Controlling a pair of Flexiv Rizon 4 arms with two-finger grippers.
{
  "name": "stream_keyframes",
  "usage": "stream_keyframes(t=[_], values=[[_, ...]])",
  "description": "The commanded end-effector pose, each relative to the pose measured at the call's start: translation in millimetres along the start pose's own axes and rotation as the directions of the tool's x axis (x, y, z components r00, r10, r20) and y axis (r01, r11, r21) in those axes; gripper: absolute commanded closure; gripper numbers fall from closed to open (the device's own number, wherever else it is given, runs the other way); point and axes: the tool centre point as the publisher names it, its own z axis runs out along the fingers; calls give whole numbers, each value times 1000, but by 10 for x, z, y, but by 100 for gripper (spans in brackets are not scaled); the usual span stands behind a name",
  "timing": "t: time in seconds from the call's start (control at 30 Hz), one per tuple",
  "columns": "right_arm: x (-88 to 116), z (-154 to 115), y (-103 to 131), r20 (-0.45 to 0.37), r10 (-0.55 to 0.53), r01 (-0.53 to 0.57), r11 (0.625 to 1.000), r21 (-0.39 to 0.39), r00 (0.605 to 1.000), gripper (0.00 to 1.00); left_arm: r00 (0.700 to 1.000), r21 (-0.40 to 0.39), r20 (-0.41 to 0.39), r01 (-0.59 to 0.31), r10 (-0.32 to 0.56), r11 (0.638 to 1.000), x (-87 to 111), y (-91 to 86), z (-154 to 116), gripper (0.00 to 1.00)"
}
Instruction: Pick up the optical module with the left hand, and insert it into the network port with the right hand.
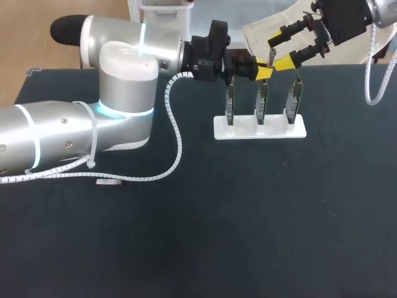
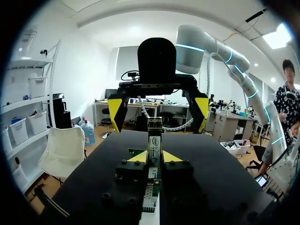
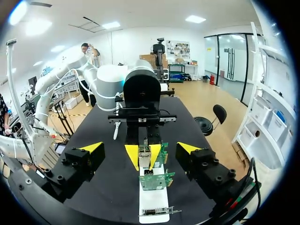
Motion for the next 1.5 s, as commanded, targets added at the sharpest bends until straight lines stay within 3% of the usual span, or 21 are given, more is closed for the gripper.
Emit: stream_keyframes(t=[0.03,0.43,0.47,0.5,0.53,1.37,1.4,1.43,1.5], values=[[-12,26,13,0,-4,4,1000,-2,1000,0,1000,2,1,-1,1,1000,7,16,7,100],[-35,45,2,-1,-9,9,1000,-1,1000,0,1000,2,1,-1,1,1000,7,16,7,100],[-35,45,0,0,-9,9,1000,-2,1000,52,1000,2,1,-1,1,1000,7,16,7,100],[-36,46,-2,-2,-11,11,1000,-2,1000,68,1000,2,1,-1,1,1000,7,16,7,100],[-35,46,-4,-4,-14,14,1000,-1,1000,100,1000,2,1,-1,1,1000,7,16,7,100],[-10,48,-31,-15,-21,21,1000,-9,1000,100,1000,2,1,-1,1,1000,7,16,7,100],[-9,48,-35,-15,-21,21,1000,-9,1000,100,1000,2,1,-1,1,1000,7,16,7,60],[-10,47,-39,-15,-21,21,1000,-8,1000,100,1000,2,1,-1,1,1000,7,16,7,0],[-12,46,-47,-14,-21,21,1000,-6,1000,100,1000,2,1,-1,1,1000,7,16,7,0]])
